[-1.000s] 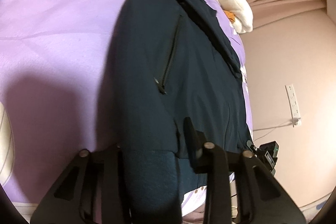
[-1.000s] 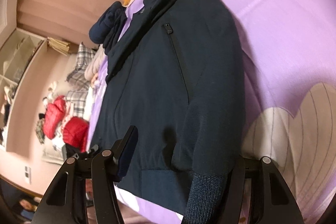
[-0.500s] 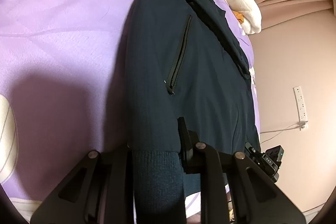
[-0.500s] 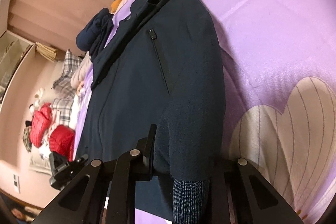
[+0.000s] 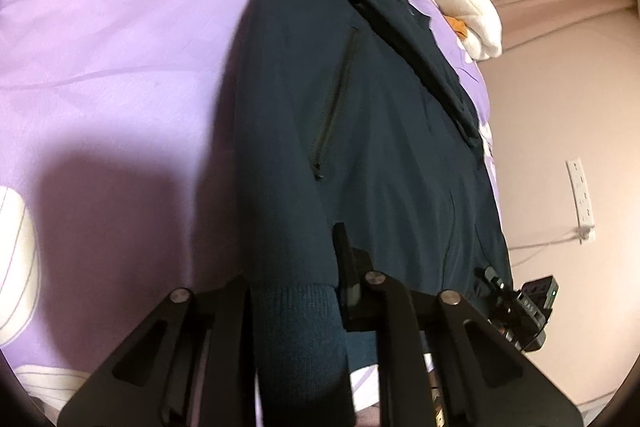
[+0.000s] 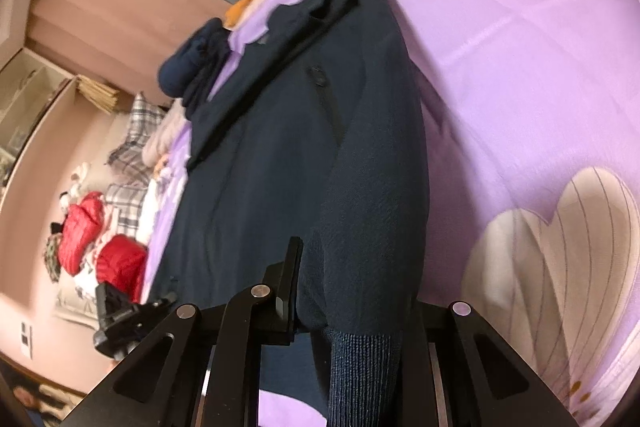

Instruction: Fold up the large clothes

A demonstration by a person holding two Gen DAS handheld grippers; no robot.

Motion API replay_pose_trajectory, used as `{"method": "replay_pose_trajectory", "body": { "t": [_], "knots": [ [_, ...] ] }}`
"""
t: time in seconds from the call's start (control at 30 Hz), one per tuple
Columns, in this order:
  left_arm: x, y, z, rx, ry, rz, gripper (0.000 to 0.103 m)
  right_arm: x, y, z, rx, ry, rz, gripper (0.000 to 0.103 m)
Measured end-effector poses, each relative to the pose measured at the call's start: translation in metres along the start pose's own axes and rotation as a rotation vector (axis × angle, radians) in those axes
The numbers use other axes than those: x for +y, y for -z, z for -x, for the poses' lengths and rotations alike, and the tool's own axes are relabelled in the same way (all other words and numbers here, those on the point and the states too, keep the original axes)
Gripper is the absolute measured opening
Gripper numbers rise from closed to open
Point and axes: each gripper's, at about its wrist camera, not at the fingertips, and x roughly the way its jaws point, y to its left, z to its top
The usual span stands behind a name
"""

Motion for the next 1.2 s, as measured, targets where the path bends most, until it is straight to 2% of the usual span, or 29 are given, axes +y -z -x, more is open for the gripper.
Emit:
{"method": "replay_pose_trajectory", "body": {
  "t": [0.17, 0.4, 0.8, 1.0, 1.2],
  "knots": [
    [-0.001, -0.003, 0.007, -0.025, 0.066, 0.003, 0.011, 0.01, -0.001, 0.001, 0.0, -0.023, 0.026, 0.02],
    [-0.012, -0.003, 0.009, -0.042, 0.063, -0.041, 0.011, 0.016, -0.001, 0.001, -0.023, -0.042, 0.035, 0.018],
    [-0.026, -0.01, 0.024, -0.106, 0.149, -0.075, 0.01, 0.025, -0.011, 0.01, -0.068, -0.105, 0.056, 0.017],
    [-0.036, -0.011, 0.027, -0.113, 0.14, -0.107, 0.01, 0.026, -0.014, 0.01, -0.071, -0.115, 0.055, 0.017],
    [-0.032, -0.012, 0.024, -0.114, 0.138, -0.096, 0.01, 0.024, -0.012, 0.012, -0.076, -0.114, 0.051, 0.016]
  ]
}}
